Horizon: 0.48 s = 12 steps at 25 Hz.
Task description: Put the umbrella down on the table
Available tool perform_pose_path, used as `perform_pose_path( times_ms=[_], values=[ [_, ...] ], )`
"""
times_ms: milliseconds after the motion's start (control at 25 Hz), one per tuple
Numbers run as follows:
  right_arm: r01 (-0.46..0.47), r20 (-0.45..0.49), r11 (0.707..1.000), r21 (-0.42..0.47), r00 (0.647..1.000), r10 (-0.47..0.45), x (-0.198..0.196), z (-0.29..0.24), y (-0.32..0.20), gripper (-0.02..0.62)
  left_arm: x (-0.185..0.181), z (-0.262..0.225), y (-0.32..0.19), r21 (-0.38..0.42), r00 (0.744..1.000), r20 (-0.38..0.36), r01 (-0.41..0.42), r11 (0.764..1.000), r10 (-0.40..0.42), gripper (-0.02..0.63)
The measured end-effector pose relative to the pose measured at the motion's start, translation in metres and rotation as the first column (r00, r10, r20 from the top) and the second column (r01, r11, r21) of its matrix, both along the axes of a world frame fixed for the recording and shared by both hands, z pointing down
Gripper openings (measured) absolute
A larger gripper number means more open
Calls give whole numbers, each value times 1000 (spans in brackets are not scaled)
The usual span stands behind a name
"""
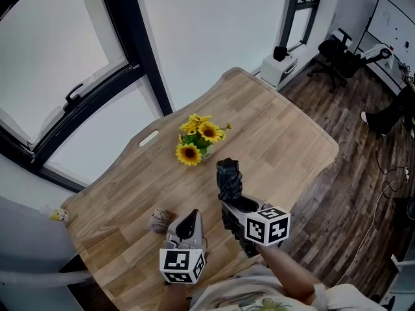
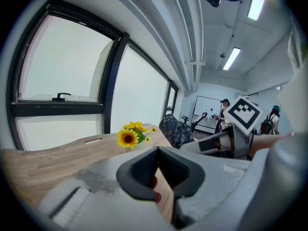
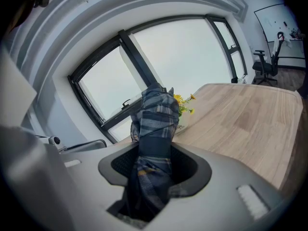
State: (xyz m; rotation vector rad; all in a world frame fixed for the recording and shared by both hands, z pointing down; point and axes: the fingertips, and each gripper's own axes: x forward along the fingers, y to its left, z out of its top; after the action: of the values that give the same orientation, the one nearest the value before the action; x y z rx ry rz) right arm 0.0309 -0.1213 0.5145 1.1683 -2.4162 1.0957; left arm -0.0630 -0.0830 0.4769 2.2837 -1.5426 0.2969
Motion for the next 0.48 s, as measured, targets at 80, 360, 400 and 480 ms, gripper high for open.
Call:
perform_pose_path(
  times_ms=[80,360,400,480],
  values=[
    [1,-2,1000,-5,1000,-1,0,2,-1,183,-1,1,-1,-2,1000,-1,5,1000,-5,2],
    [12,-12,1000,-27,1000,-12,1,13,-4,183,-3,4,-4,-10,1000,-1,8,1000,-8,2],
    [12,-14,999,-31,1000,-13,1,15,-4,183,-3,5,-4,-11,1000,-1,9,1000,-9,2],
    [13,-16,999,-38,1000,-13,1,18,-5,183,-4,6,-5,-15,1000,0,12,1000,-12,3]
  ],
)
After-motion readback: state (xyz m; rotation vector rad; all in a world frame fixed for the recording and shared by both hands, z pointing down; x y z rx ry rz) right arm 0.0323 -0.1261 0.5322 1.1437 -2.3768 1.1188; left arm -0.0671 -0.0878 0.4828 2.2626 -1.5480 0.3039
